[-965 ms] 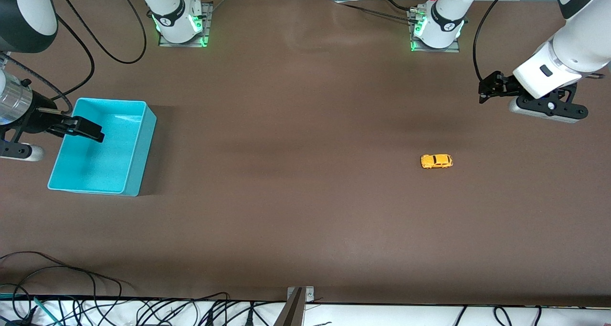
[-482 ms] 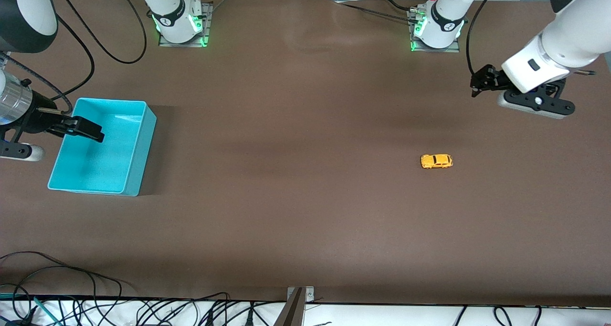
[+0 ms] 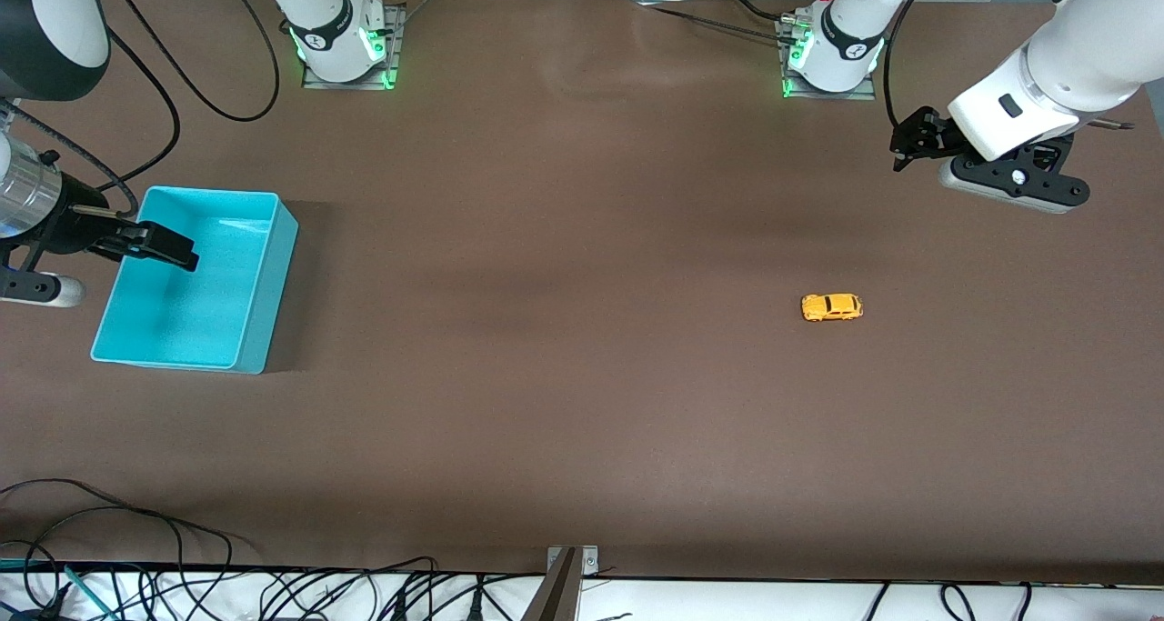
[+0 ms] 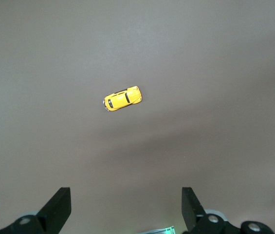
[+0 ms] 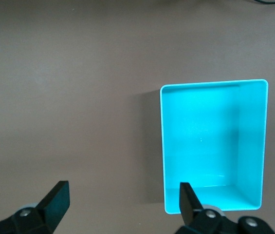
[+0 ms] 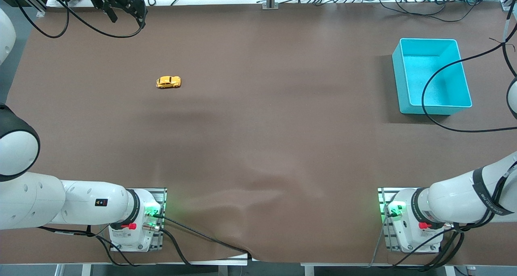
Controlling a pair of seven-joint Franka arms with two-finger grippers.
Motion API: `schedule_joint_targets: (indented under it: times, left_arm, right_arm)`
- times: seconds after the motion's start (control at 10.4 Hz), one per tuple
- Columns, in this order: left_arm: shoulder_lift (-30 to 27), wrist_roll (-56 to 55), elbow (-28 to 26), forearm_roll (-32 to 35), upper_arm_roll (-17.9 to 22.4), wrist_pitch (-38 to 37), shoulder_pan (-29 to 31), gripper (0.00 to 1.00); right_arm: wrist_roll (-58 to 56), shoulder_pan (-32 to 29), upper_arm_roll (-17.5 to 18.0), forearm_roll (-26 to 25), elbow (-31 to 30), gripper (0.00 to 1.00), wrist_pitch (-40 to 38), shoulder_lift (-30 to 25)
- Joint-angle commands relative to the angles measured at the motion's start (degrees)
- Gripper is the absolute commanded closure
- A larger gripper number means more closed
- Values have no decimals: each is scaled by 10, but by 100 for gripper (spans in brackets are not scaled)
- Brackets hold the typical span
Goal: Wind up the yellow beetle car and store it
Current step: 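Move the left gripper down over the yellow beetle car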
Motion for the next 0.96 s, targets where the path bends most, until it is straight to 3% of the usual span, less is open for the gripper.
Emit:
schedule_joint_targets:
  times: [0.0, 0.87]
  left_arm:
    - [0, 3, 10, -13, 1, -11, 4, 0]
    - [24, 29, 11, -7, 1, -4, -1, 0]
  right_arm:
    - [-2, -2, -1, 10, 1, 0, -4, -2]
    - [-2, -3, -1, 10, 1, 0, -2, -2]
